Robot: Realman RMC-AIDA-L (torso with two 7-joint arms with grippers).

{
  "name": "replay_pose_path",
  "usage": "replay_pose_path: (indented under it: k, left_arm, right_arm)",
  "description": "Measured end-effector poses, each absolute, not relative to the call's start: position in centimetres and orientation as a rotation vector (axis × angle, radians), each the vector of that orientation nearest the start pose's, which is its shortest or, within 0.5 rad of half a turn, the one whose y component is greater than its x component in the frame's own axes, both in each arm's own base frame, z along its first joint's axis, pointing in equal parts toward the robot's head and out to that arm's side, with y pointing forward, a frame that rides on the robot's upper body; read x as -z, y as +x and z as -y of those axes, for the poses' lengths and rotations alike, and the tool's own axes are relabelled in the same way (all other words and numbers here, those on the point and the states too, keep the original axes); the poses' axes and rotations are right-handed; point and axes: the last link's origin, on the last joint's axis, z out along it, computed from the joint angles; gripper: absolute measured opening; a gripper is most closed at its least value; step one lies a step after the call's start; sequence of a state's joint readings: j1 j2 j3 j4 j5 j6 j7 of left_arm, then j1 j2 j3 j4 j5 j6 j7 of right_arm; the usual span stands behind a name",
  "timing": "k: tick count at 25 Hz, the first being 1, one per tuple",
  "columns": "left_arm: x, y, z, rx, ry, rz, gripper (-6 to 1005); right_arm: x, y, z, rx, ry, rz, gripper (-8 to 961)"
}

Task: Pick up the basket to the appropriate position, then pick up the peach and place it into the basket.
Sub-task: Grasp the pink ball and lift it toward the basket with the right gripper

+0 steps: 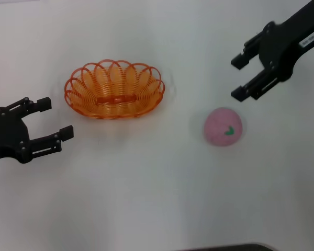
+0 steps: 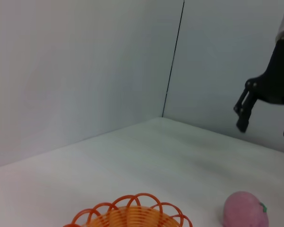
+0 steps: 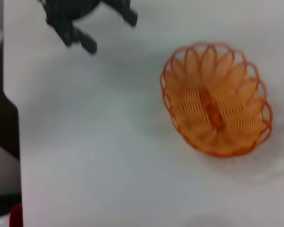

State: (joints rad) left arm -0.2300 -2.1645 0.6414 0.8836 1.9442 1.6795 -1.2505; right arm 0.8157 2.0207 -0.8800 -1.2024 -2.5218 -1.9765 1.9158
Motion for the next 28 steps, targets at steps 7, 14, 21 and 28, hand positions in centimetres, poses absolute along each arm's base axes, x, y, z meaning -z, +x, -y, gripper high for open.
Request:
replay_pose_path:
  k: [7, 14, 21, 28]
  left_arm:
    - [-1.6, -30.5, -25.4, 0.729, -2.580, 0.577, 859]
    - [-1.6, -30.2, -25.5, 0.738, -2.592, 0.568, 859]
    - [-1.6, -30.1, -25.6, 0.740, -2.594, 0.565, 860]
    - [-1.5, -30.0, -25.8, 0.747, -2.595, 0.577, 860]
  right_arm:
    - [-3.7, 16.4, -36.5, 0.524, -3.004, -0.406, 752]
    - [-1.1, 17.2, -36.7, 0.653, -2.968, -0.377, 750]
    - [0.6, 18.6, -36.6, 0.708, -2.962, -0.388, 749]
    - [2.1, 19.4, -36.5, 0.766, -2.972, -0.380, 747]
